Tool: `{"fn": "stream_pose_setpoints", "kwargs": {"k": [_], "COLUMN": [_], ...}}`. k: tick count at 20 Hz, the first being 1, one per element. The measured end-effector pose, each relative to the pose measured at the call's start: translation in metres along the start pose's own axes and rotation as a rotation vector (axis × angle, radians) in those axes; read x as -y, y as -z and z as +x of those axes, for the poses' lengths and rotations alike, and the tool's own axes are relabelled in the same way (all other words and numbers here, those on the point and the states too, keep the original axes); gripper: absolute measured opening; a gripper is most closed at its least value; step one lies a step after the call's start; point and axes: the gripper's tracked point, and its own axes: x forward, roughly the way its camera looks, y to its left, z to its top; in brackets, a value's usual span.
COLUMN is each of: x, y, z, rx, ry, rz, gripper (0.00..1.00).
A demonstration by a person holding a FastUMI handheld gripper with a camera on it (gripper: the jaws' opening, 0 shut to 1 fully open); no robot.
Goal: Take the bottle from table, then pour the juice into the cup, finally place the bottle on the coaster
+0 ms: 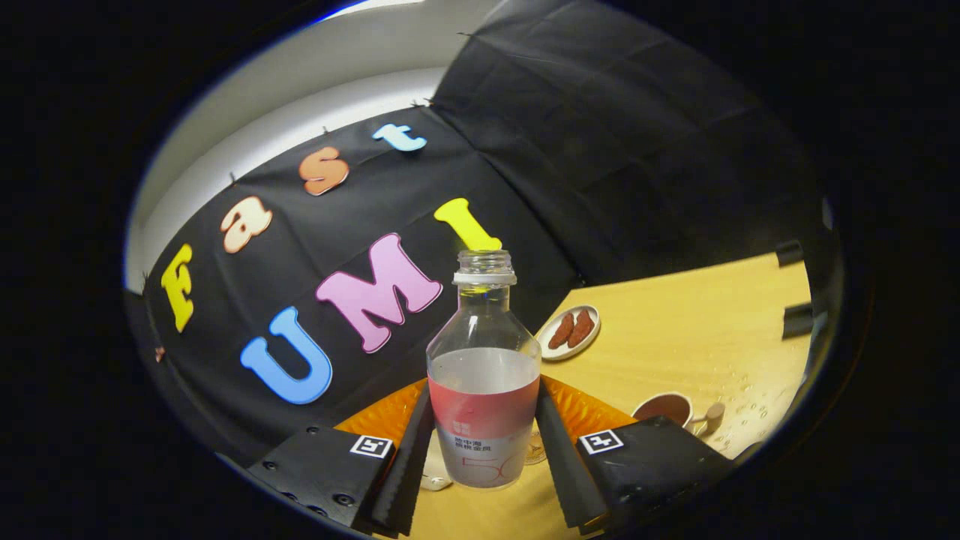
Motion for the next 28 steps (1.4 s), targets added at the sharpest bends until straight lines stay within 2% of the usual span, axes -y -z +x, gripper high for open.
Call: {"fn": "stream_pose_setpoints", "kwargs": {"k": [3, 6, 11, 20, 28], "x": [-0.026, -0.047, -0.079, -0.049, -0.019], "y": [0.005, 0.011, 0.016, 0.094, 0.161], "z": [0.005, 0.021, 0.056, 0.126, 0.157], "rx": [0.033, 0.087, 0.238, 0.166, 0.072], "ry": [-0.062, -0.047, -0.027, 0.038, 0.075], "rz": [-0.212, -0.378, -0.575, -0.643, -0.651], "gripper": [0.75, 0.75, 0.74, 0.75, 0.75]}}
